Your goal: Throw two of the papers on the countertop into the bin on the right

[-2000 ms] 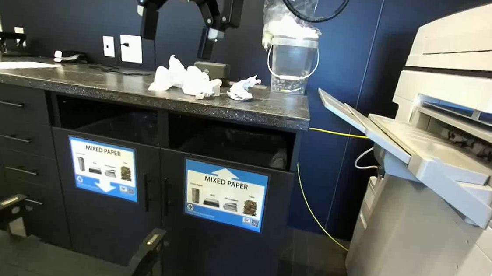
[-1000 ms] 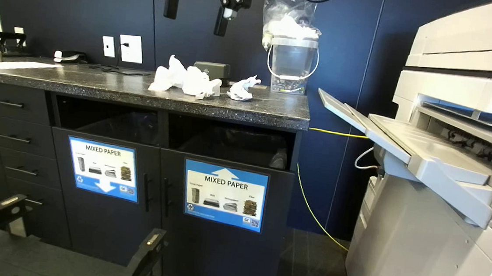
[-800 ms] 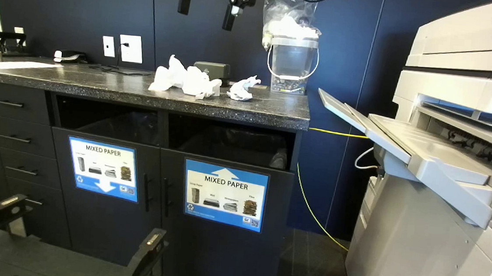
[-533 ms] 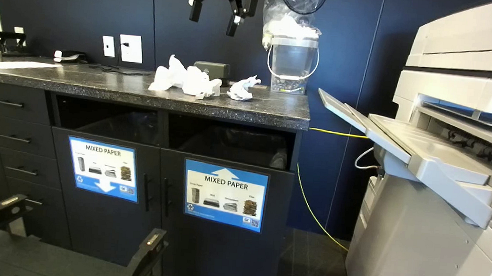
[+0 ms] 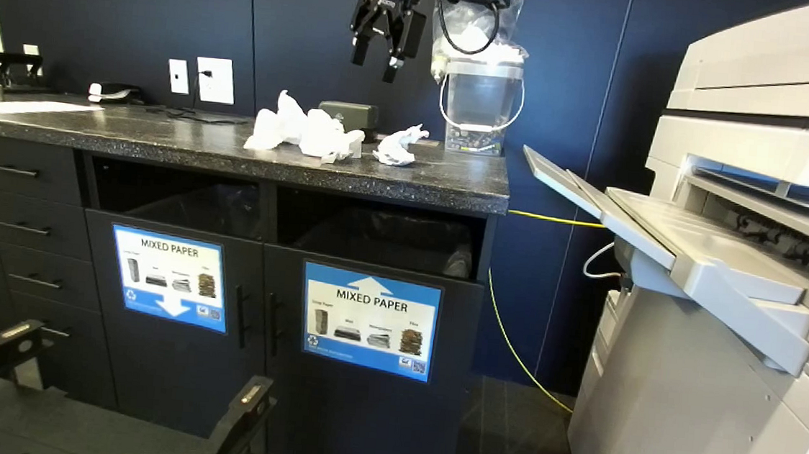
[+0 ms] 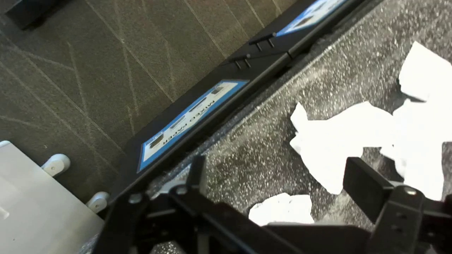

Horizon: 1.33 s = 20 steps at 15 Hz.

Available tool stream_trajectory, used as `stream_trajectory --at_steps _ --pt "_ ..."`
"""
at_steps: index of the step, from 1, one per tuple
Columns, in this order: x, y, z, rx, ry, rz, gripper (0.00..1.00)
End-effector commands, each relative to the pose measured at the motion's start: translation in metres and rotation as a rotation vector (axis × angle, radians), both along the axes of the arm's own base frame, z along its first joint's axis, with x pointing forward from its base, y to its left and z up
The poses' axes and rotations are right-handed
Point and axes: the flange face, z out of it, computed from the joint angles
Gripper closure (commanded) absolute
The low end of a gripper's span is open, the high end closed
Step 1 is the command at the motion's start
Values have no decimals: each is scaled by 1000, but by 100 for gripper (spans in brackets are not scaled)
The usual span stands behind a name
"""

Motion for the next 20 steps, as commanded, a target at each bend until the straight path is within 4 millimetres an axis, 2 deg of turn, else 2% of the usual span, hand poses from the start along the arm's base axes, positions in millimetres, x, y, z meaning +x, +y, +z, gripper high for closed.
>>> stream_trajectory --at_steps 1,4,9,14,20 --pt "61 -4 0 -28 -11 -197 0" --pt "95 -7 -10 -80 -1 -351 0" --pt "132 1 -36 -161 27 -424 0" --pt "151 7 -61 -180 60 -413 0" --pt "160 5 -82 -164 91 -389 0"
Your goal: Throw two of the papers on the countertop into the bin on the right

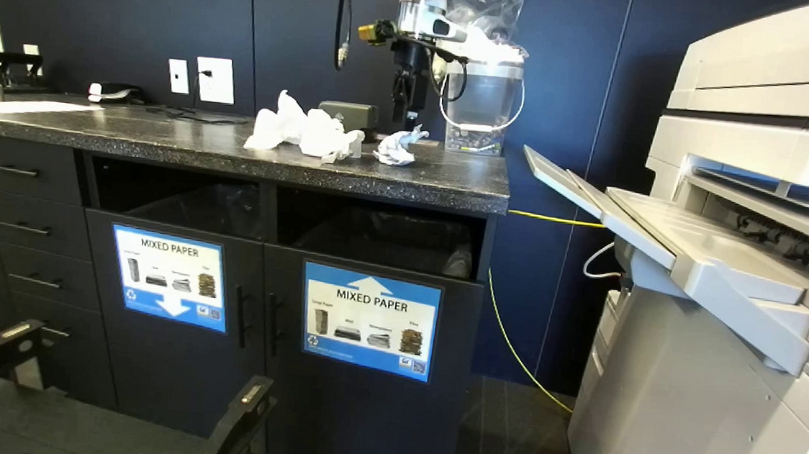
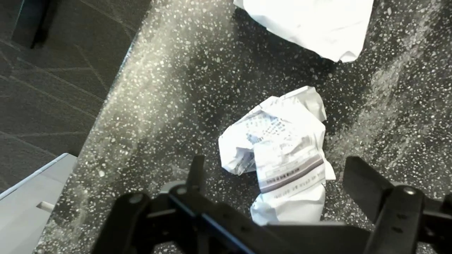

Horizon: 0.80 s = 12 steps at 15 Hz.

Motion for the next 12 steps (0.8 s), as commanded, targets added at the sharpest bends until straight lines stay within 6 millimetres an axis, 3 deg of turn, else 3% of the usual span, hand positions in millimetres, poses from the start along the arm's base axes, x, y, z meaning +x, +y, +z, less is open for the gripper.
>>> stream_trajectory --at_steps 1,11,12 --pt "12 -2 -2 4 -1 2 0" --pt "18 2 -17 10 16 19 0" --pt "18 2 -17 9 18 21 25"
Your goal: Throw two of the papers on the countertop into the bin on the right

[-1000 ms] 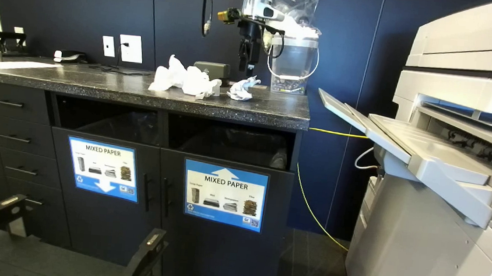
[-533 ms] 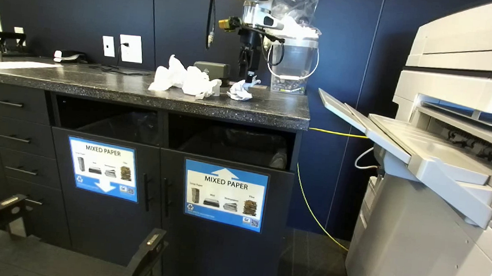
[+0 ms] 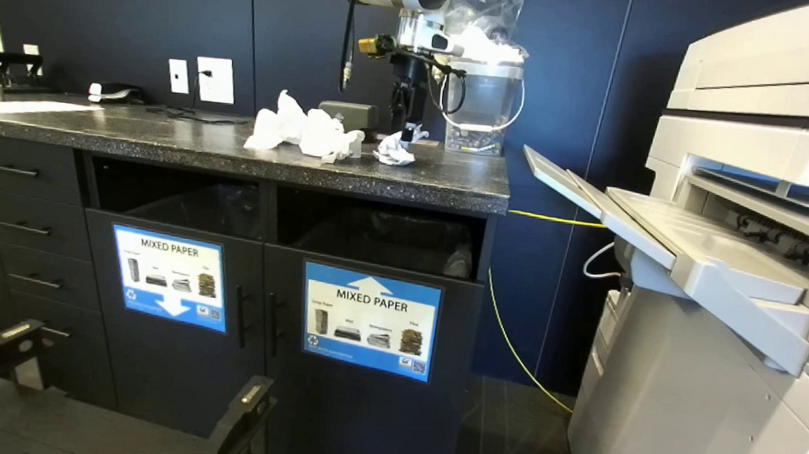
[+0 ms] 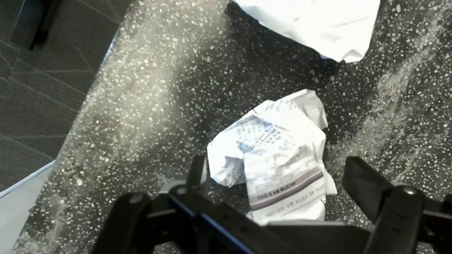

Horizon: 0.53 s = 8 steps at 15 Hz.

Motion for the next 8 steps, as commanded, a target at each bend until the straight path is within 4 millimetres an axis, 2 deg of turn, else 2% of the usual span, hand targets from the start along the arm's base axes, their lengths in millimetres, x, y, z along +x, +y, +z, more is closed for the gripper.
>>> stream_trajectory --at_steps 1,4,8 --pt "6 0 2 -1 -2 10 26" --pt "5 1 -2 -7 15 19 51" --pt "4 0 -5 -5 30 27 79"
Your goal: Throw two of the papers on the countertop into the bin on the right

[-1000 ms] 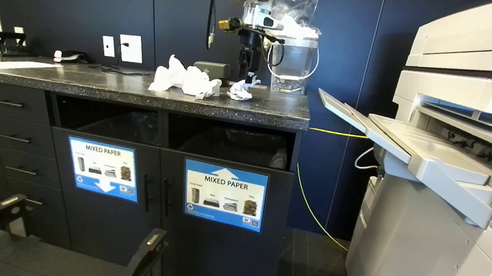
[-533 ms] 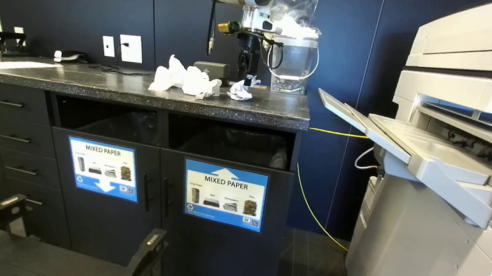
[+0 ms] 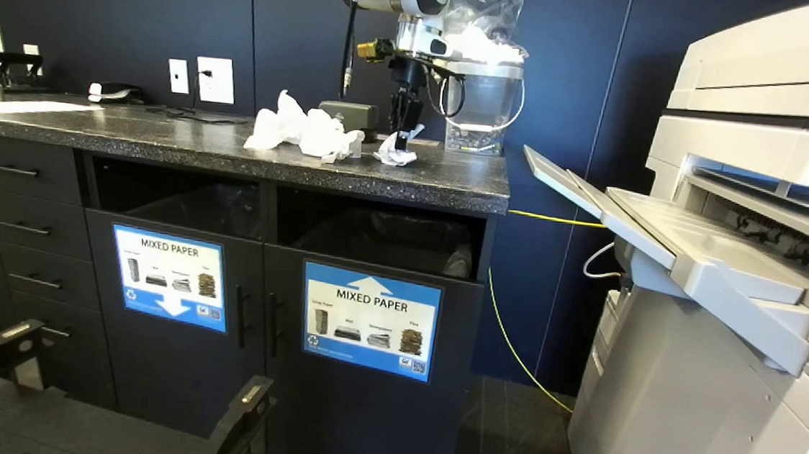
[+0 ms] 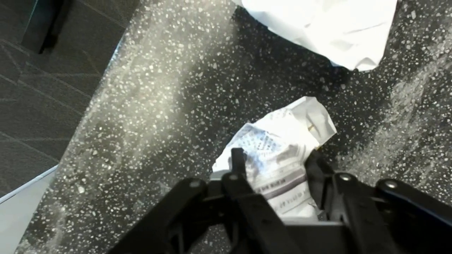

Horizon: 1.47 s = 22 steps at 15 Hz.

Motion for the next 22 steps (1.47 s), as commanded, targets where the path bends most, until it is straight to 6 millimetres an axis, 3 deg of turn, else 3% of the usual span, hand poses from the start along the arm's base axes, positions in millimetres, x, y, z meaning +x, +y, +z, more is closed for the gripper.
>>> stream_trajectory --at_steps 1,4,9,16,22 --pt "4 -2 3 -8 3 21 84" --pt "3 -3 4 -6 12 29 100" --pt "-7 -12 9 -4 77 46 96" --pt "-39 -52 32 7 178 129 96" --pt "-67 -53 50 30 131 417 96"
